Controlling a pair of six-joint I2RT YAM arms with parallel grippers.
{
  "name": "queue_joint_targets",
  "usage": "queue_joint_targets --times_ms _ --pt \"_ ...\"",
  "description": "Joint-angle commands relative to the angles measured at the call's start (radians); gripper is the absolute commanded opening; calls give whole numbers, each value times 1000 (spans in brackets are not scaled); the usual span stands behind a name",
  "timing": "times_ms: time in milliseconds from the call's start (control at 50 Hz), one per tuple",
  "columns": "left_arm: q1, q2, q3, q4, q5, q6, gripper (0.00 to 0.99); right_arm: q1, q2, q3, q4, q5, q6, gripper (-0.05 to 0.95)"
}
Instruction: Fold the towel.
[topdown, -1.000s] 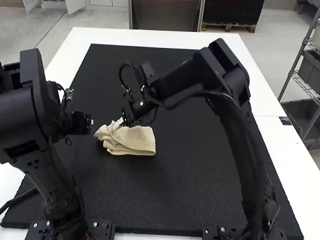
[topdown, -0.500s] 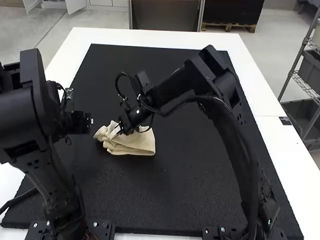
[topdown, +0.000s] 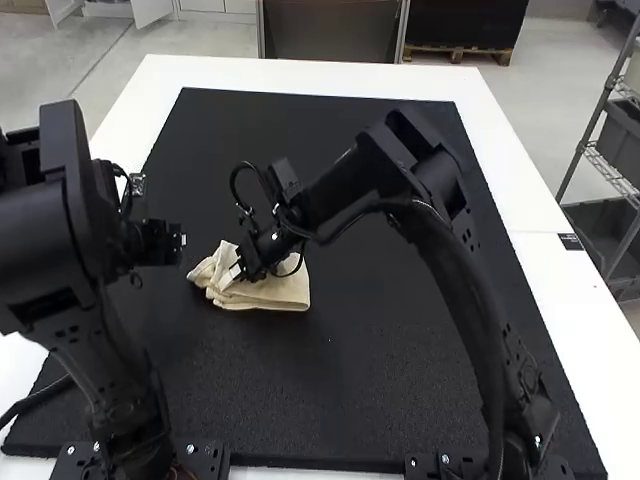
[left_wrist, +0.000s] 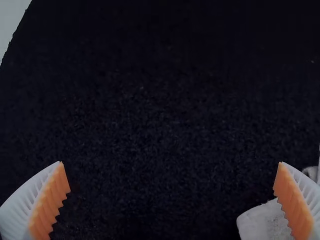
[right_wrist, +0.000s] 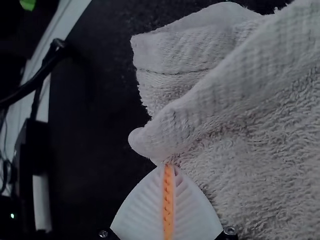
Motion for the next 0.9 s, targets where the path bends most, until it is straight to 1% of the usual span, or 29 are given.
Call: queue_joint_targets --times_ms 0,280,580,880 --pt "-7 -18 6 1 13 -10 959 8 32 19 7 -9 -6 -15" --pt "-7 -20 6 1 13 -13 959 0 34 32 1 -9 -8 -15" --pt "-9 -20 6 1 14 -16 959 -18 -57 89 -96 -10 -14 -15" --pt "-9 -20 2 -3 14 -17 959 -100 -160 134 -194 -10 -26 -15"
